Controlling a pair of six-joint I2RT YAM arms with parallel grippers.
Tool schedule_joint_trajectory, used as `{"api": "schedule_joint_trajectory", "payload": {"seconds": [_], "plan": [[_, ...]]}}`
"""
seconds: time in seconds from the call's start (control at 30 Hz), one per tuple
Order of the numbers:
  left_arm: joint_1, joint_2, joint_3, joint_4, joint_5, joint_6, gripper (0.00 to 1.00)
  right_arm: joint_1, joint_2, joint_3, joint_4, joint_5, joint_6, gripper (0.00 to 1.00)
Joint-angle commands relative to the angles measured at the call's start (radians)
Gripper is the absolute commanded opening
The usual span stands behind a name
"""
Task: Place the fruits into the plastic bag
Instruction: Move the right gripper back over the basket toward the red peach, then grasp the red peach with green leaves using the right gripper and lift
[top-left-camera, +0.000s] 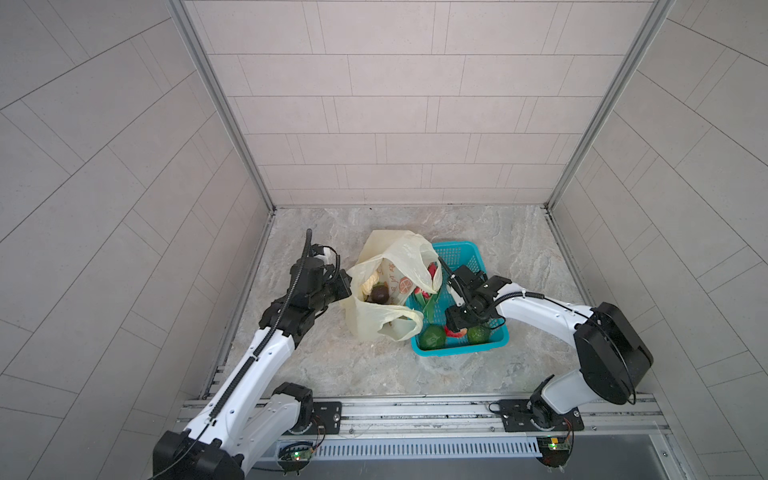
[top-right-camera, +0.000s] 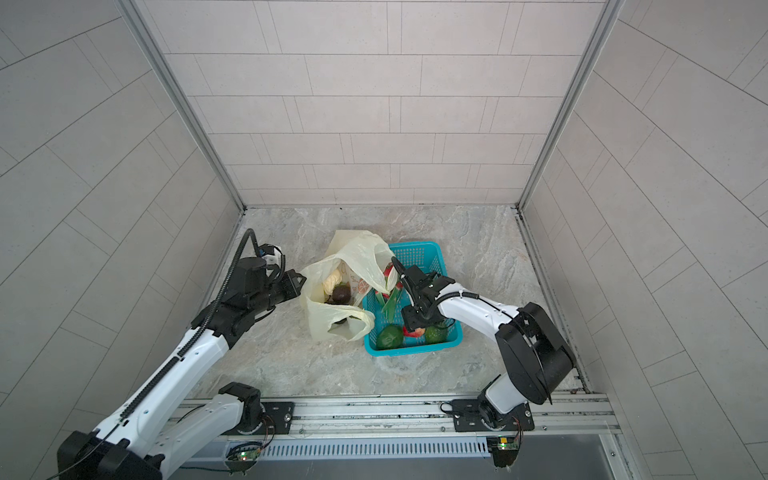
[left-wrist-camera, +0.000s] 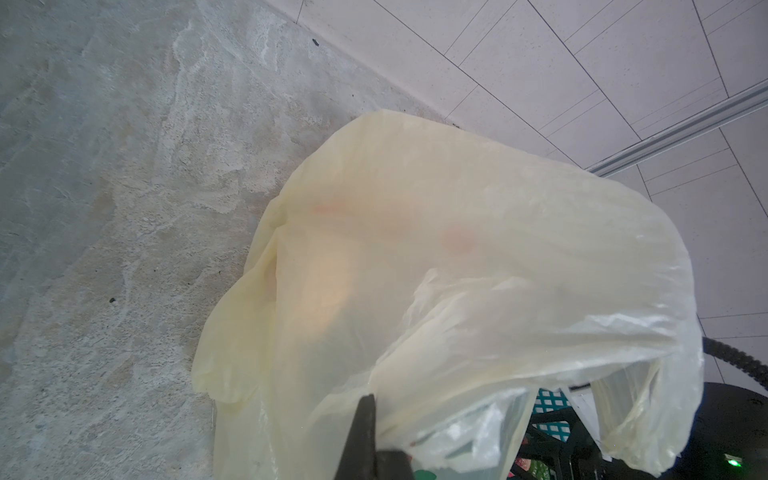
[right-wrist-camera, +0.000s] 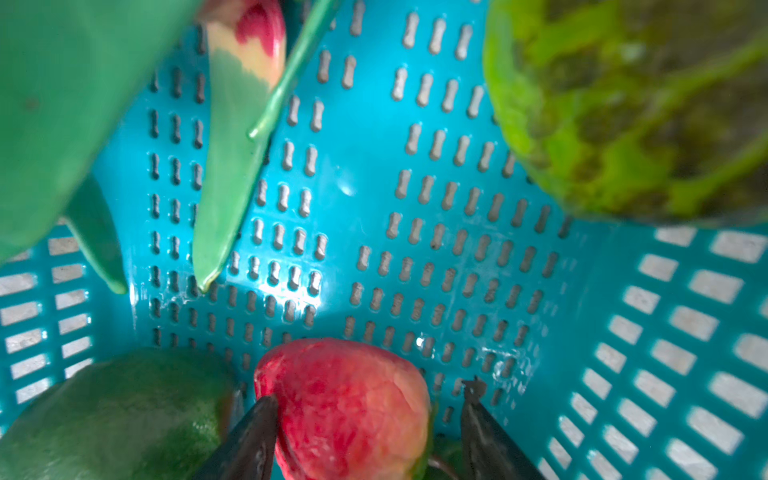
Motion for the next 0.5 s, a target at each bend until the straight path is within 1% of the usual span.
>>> {"api": "schedule_joint_trajectory", "payload": {"seconds": [0.0, 0.1, 0.23, 0.27, 0.47], "plan": [[-0.004, -0.003, 0.001, 0.016, 0.001, -0.003, 0.0, 0.005, 0.035, 0.015, -0.039, 0.019, -0.009, 0.64], [-0.004, -0.003, 0.002, 0.014, 0.0, -0.002, 0.0, 0.007, 0.06, 0.025, -0.038, 0.02, -0.01, 0.62], [-0.004, -0.005, 0.003, 0.014, -0.004, 0.0, 0.0, 0.007, 0.071, 0.042, -0.019, 0.037, -0.005, 0.51], [-0.004, -0.006, 0.002, 0.014, -0.004, 0.0, 0.0, 0.007, 0.071, 0.048, -0.015, 0.045, 0.0, 0.5], [-0.004, -0.008, 0.005, 0.006, -0.01, 0.006, 0.0, -0.007, 0.059, 0.1, 0.003, 0.1, 0.017, 0.5]]}}
